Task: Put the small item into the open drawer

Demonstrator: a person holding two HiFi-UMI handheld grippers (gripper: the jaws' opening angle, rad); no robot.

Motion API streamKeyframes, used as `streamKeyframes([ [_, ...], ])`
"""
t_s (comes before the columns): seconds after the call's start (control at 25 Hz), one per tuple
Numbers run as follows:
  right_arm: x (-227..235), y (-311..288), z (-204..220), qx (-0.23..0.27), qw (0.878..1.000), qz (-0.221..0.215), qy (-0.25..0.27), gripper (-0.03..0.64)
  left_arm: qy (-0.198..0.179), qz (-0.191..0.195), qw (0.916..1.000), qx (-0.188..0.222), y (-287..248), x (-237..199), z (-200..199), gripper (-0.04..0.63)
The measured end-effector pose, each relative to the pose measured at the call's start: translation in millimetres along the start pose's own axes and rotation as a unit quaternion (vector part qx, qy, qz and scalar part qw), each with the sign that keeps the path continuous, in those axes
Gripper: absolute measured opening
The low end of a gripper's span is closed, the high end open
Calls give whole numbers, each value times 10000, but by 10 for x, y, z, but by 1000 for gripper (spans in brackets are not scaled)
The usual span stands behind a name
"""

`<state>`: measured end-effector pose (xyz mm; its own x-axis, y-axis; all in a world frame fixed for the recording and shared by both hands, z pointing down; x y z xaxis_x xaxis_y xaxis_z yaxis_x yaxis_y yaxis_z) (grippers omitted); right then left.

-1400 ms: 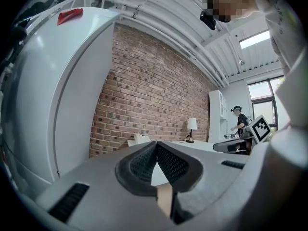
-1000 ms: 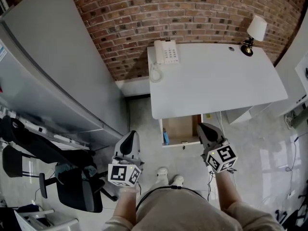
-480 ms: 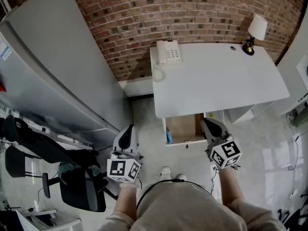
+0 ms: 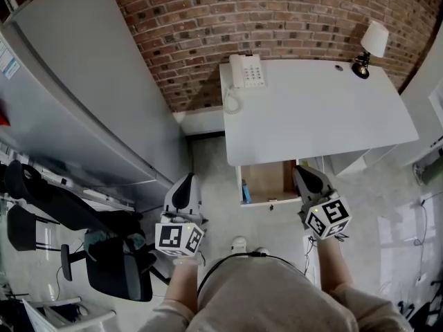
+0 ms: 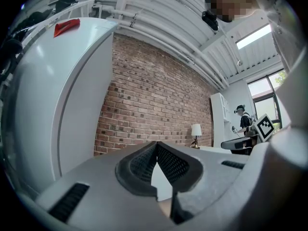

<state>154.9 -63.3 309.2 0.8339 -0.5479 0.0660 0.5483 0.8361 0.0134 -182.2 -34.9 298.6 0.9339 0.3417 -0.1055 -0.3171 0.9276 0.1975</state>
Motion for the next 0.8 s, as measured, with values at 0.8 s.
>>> streamKeyframes([
  [0.8,-8,-42,115,-124,9999,-30,-102,6,27,-10,10000,-87,-8,-40,87,5],
])
Point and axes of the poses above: the fingertips, and each gripper's own axes: y backward along the fingers, x to its right, z out of its underside, the point moved 8 cm from there along y, backward along the fingers, and after that the axes turned 9 degrees about x, right-handed, at the moved point
